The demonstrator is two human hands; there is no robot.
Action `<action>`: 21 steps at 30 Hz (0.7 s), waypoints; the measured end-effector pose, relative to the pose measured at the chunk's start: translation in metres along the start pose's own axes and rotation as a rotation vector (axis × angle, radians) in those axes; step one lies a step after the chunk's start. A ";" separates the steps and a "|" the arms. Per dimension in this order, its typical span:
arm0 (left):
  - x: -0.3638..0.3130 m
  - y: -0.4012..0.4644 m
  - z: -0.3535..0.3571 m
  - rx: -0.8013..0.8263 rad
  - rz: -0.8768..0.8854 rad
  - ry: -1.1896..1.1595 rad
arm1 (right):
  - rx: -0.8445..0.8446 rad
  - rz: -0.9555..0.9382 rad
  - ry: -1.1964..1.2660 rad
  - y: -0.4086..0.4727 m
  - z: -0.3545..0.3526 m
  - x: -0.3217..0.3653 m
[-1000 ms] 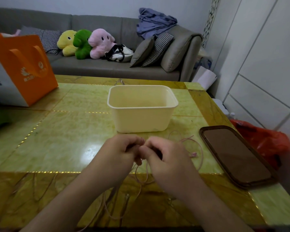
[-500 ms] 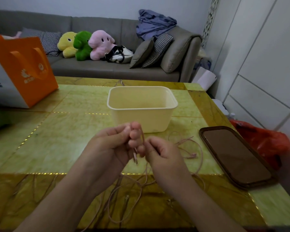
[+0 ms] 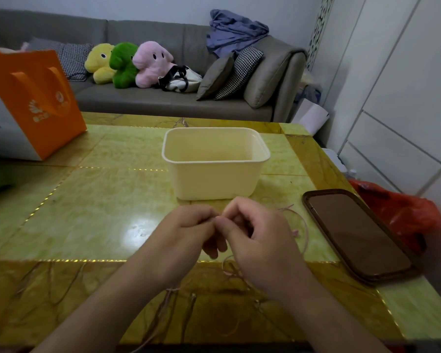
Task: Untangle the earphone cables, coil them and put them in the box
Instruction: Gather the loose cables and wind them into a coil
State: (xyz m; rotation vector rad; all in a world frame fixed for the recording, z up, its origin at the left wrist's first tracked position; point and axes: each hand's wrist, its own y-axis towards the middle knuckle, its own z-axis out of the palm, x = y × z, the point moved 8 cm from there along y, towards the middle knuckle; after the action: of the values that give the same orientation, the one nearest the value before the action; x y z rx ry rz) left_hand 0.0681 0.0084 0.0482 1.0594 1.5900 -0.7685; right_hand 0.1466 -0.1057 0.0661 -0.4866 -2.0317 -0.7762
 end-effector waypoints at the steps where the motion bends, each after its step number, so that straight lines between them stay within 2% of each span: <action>1: 0.000 -0.001 0.003 0.041 -0.035 -0.075 | -0.023 0.012 0.041 0.001 -0.003 -0.002; 5: 0.001 -0.004 0.008 0.185 -0.129 -0.311 | -0.084 0.070 0.207 0.006 -0.008 -0.010; 8: -0.008 -0.007 0.014 0.236 -0.155 -0.617 | -0.097 0.111 0.262 0.009 -0.003 -0.021; 11: -0.021 -0.003 0.002 0.081 -0.045 -0.889 | -0.029 0.169 0.291 0.009 0.013 -0.028; 13: -0.021 0.000 -0.012 -0.070 0.036 -0.933 | 0.039 0.186 0.192 0.004 0.024 -0.027; 16: -0.013 0.001 -0.029 -0.258 0.095 -0.825 | 0.152 0.126 0.066 -0.003 0.032 -0.015; 19: -0.014 -0.002 -0.035 -0.355 0.151 -0.359 | 0.220 0.095 0.022 -0.006 0.034 -0.006; 21: -0.012 -0.001 -0.031 -0.329 0.160 -0.092 | 0.206 0.078 0.021 -0.006 0.030 -0.003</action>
State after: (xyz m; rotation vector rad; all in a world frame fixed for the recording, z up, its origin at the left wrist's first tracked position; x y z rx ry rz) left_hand 0.0559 0.0321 0.0674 0.8848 1.4714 -0.4235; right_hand 0.1269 -0.0897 0.0496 -0.4348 -2.0340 -0.5167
